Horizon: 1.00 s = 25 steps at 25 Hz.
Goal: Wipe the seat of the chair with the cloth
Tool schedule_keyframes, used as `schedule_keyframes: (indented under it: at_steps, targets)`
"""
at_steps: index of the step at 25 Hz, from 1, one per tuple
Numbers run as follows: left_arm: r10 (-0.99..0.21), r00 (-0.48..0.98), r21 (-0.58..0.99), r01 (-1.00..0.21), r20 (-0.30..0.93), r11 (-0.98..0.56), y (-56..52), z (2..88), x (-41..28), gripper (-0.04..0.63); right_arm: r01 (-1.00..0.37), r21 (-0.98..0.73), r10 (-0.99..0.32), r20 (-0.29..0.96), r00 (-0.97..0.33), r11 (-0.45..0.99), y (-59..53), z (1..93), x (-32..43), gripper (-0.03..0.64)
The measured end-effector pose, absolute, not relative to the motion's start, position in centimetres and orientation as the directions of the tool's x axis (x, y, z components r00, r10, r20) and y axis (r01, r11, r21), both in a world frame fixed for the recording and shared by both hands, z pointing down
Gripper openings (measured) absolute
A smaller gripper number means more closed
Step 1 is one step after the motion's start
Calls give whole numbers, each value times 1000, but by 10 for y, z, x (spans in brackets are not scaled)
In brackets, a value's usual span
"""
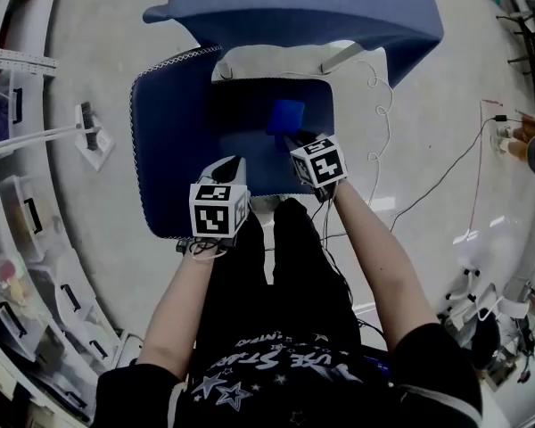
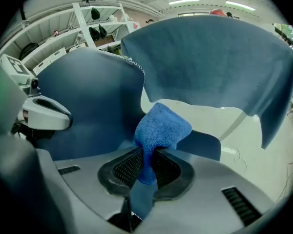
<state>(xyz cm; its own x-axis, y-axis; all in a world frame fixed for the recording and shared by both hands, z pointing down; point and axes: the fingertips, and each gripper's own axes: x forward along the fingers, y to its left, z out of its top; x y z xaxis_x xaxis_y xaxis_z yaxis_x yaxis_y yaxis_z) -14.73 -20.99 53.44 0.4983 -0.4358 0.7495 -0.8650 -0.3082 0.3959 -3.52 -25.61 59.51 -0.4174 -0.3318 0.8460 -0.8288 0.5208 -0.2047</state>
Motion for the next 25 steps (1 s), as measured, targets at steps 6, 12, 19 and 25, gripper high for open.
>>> schedule_keyframes:
  at_steps: [6, 12, 19, 25]
  targets:
    - [-452, 452, 386, -892, 769, -234, -213, 563, -150, 21, -771, -227, -287, 836, -468, 595, -277, 635, -71, 55]
    - [-449, 396, 320, -917, 801, -238, -216, 587, -149, 21, -702, -266, -235, 815, -530, 661, -293, 672, -113, 55]
    - [-453, 371, 325, -929, 811, -178, -224, 604, -158, 21, -694, -270, -233, 809, -539, 667, -324, 700, -143, 55]
    - [-440, 373, 333, -928, 817, -170, -224, 612, -158, 21, -642, -284, -171, 817, -550, 712, -333, 719, -164, 55]
